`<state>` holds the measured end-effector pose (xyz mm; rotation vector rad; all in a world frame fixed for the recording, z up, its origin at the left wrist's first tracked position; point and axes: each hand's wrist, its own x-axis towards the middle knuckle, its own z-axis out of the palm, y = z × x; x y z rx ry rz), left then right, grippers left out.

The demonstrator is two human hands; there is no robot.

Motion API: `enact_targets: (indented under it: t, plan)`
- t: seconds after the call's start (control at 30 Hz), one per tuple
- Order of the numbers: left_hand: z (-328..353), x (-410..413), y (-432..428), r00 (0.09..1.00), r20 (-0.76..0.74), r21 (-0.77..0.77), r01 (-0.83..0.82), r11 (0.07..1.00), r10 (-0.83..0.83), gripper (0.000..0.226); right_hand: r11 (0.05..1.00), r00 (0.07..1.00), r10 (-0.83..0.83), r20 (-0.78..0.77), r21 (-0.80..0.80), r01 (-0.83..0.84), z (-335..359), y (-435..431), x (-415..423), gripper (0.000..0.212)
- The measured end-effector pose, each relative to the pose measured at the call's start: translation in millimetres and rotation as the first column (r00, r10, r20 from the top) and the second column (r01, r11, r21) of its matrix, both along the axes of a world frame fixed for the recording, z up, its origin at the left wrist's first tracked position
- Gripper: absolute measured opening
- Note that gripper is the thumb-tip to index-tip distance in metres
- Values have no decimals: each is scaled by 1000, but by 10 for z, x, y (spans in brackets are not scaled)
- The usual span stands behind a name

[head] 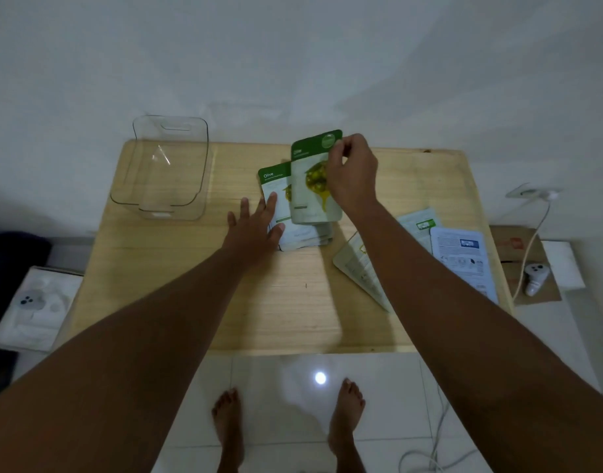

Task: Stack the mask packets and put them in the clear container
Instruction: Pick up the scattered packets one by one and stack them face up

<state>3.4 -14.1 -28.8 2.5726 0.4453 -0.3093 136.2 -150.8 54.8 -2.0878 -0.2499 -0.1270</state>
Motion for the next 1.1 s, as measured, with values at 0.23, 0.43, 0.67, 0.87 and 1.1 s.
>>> enact_targets:
  t: [0.23, 0.43, 0.67, 0.87, 1.1]
  plan:
    - [9, 11, -27, 999, 10, -5, -34, 999, 34, 64, 946, 974, 198, -110, -240, -219, -357, 202, -20, 19]
    - [-1, 12, -36, 999, 30, -21, -43, 999, 43, 68, 634, 858, 464, -221, -594, -495, -665, 187, -184, 47]
    - [-36, 21, -26, 1000, 25, 16, -19, 1000, 18, 71, 709, 862, 462, -208, -498, -500, -615, -31, -373, 56]
    - [-29, 18, -17, 1000, 13, 4, -11, 1000, 11, 70, 638, 888, 413, -201, -633, -439, -519, -825, -650, 53]
    - [-28, 20, -31, 1000, 9, 22, -21, 1000, 21, 70, 373, 858, 391, -334, -794, -480, -727, -1236, -978, 75]
